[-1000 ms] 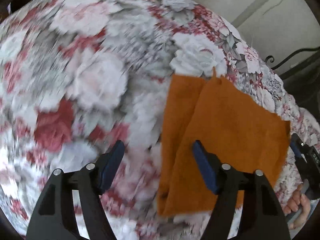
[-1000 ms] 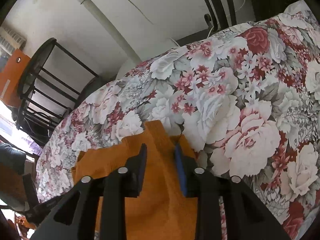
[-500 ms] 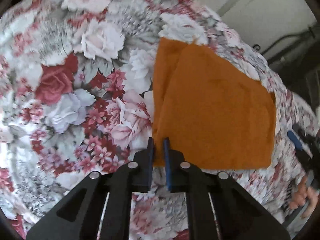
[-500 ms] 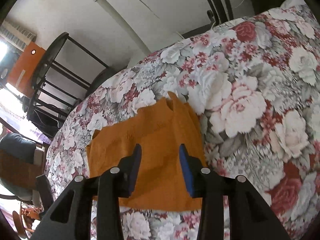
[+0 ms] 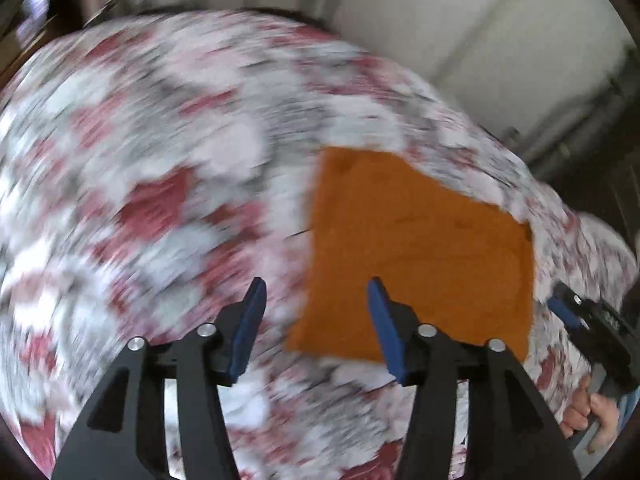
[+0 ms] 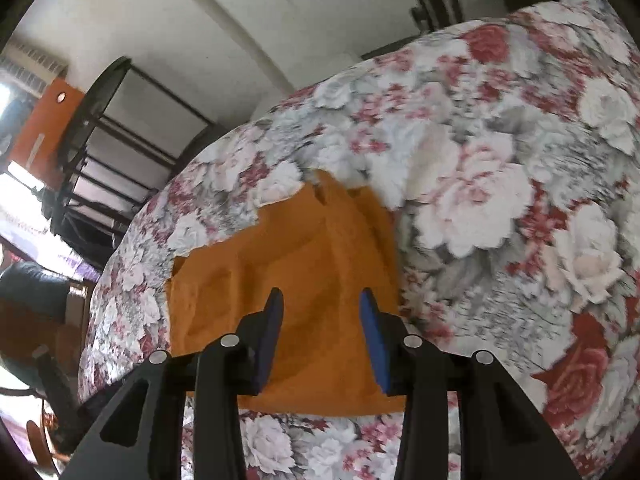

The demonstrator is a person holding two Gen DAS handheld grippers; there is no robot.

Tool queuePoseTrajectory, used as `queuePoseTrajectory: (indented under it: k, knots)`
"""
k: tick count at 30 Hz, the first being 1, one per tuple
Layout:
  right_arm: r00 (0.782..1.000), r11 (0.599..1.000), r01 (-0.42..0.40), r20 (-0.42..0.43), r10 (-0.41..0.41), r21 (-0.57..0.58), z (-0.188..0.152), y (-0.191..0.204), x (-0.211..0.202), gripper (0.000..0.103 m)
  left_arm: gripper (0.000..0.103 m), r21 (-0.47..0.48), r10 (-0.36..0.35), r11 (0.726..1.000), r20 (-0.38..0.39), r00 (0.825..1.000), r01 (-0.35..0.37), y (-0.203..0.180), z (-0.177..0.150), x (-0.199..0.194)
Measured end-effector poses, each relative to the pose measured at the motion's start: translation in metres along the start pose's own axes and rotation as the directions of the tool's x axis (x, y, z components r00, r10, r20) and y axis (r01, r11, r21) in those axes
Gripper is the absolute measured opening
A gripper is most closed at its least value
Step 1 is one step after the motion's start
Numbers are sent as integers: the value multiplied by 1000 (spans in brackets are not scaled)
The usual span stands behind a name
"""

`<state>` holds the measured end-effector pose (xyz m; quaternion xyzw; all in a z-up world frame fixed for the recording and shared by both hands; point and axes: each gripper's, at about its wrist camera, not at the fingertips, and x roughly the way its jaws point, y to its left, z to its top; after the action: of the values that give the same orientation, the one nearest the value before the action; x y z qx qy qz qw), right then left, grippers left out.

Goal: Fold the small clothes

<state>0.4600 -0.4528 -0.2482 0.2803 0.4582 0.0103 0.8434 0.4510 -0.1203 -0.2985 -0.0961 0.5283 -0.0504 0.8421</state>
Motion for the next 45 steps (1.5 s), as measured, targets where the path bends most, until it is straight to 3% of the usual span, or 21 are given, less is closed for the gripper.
queuePoseTrajectory:
  k: [2, 3, 5, 6, 9, 11, 14, 17, 19, 20, 21, 22, 24, 27, 29, 31, 33, 36, 40, 43, 45]
  knots:
    - [1000, 999, -11, -24, 9, -48, -3, 12, 12, 36, 55, 118, 19, 993, -39, 999, -14, -27, 2, 27]
    - [999, 997, -14, -46, 10, -80, -6, 17, 20, 36, 57, 186, 78, 981, -91, 993, -60, -38, -1, 52]
    - [995, 993, 26, -97, -37, -118, -11, 20, 34, 34, 66, 244, 228, 952, -155, 961, -186, -38, -15, 87]
    - [984, 987, 88, -145, -107, -134, -16, 15, 46, 33, 75, 222, 247, 954, -203, 948, -201, -29, -23, 99]
    - [967, 987, 132, -205, -148, -92, -21, -9, 60, 7, 76, 180, 222, 967, -246, 944, -180, -19, -26, 87]
    - [979, 993, 104, -170, -112, -55, -13, -4, 45, 13, 72, 109, 184, 981, -243, 952, -162, -11, -24, 73]
    - [995, 993, 29, -94, -40, -116, -7, 21, 27, 20, 71, 49, 50, 998, -162, 986, -43, -12, -7, 49]
    - [996, 981, -17, -92, -1, -193, -10, 47, 34, 24, 75, 55, 68, 996, -82, 994, -64, -18, 7, 46]
    - [989, 972, -19, -146, -16, -235, -20, 56, 53, 36, 82, 62, 147, 988, -154, 977, -139, -14, 2, 68]
    - [980, 966, 7, -191, -59, -260, -26, 56, 67, 39, 85, 69, 212, 977, -232, 949, -201, -10, -4, 87]
    - [966, 958, 41, -234, -111, -284, -34, 52, 83, 40, 98, 39, 208, 978, -307, 929, -206, 3, -11, 104]
    - [966, 957, 44, -231, -114, -288, -36, 50, 87, 40, 99, 5, 183, 982, -313, 932, -191, 10, -12, 107]
    - [970, 963, 43, -219, -103, -266, -30, 49, 80, 37, 97, -1, 179, 982, -305, 935, -188, 10, -8, 100]
    - [993, 977, -43, -116, 19, -208, -13, 59, 46, 38, 94, 31, 149, 989, -129, 980, -147, -6, 2, 60]
    - [996, 979, -68, -63, 57, -192, -2, 61, 37, 38, 94, 75, 127, 990, -70, 989, -122, -19, 4, 50]
    - [996, 983, -74, -58, 65, -168, 11, 63, 46, 38, 95, 122, 138, 984, -47, 989, -132, -32, 6, 54]
    - [995, 986, -80, -69, 70, -149, 17, 65, 65, 38, 95, 151, 199, 970, -56, 979, -188, -42, 10, 68]
    - [987, 984, -11, -162, -19, -180, 12, 70, 107, 38, 99, 163, 290, 951, -183, 939, -261, -34, 5, 101]
    - [987, 979, 33, -148, -63, -201, 7, 70, 122, 36, 99, 39, 194, 981, -250, 948, -191, -8, 5, 105]
    - [996, 974, 31, -77, -49, -225, 13, 92, 102, 39, 98, 52, 200, 980, -150, 968, -194, -5, 12, 77]
    - [996, 962, 25, -74, -47, -272, 12, 112, 102, 41, 98, 82, 245, 968, -110, 963, -237, -7, 15, 67]
